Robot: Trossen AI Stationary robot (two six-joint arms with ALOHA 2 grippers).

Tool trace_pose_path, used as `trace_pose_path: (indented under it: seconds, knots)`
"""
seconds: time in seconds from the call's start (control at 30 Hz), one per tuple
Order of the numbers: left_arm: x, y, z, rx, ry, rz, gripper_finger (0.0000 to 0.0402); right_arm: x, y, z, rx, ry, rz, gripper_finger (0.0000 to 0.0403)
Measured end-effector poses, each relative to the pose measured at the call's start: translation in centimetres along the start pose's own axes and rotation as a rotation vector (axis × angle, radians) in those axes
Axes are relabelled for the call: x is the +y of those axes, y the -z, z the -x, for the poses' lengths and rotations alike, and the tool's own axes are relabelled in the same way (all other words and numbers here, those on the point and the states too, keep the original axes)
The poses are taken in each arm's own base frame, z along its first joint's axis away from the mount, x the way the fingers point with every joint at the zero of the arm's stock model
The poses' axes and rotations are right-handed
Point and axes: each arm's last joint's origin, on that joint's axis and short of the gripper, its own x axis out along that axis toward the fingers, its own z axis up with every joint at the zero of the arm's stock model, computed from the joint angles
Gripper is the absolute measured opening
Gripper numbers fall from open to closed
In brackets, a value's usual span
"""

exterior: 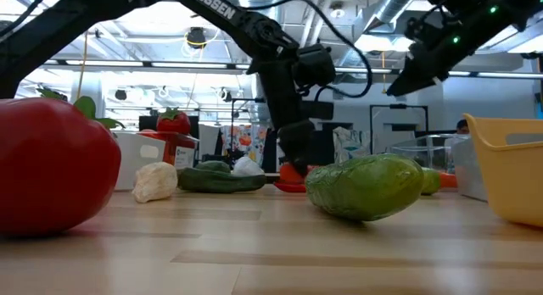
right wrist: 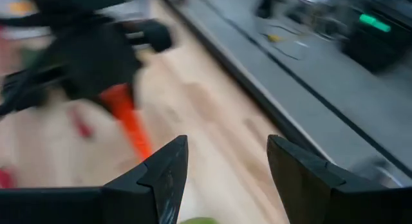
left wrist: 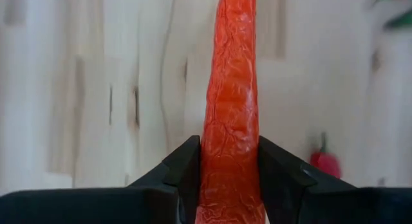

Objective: Sort produce into baskets
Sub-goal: Put the orange carrot into the right transparent bin

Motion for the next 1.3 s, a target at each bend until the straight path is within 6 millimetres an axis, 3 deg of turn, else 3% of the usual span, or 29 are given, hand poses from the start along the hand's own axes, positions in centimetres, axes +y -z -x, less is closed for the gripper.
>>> trace_pose_path:
  seconds: [0.13,0.67,1.3]
  knots:
    - [-0.2,-1.3,1.2,-0.054,-0.006,-0.008,0.0115,0.8,0.0,0.2,-0.008,-0.106,0.077,0.024]
    - [-2.1,-6.1,6.9,-0.288,0.017,-0.103,0.0115,2.8,0.1,0.9,-0.013,-0.229,0.143,0.024]
    - [-2.8,-7.1,8.5,-0.343,0.003,-0.149,0.0114,3.7,0.6,1.2,0.023,-0.307,0.181,0.0238]
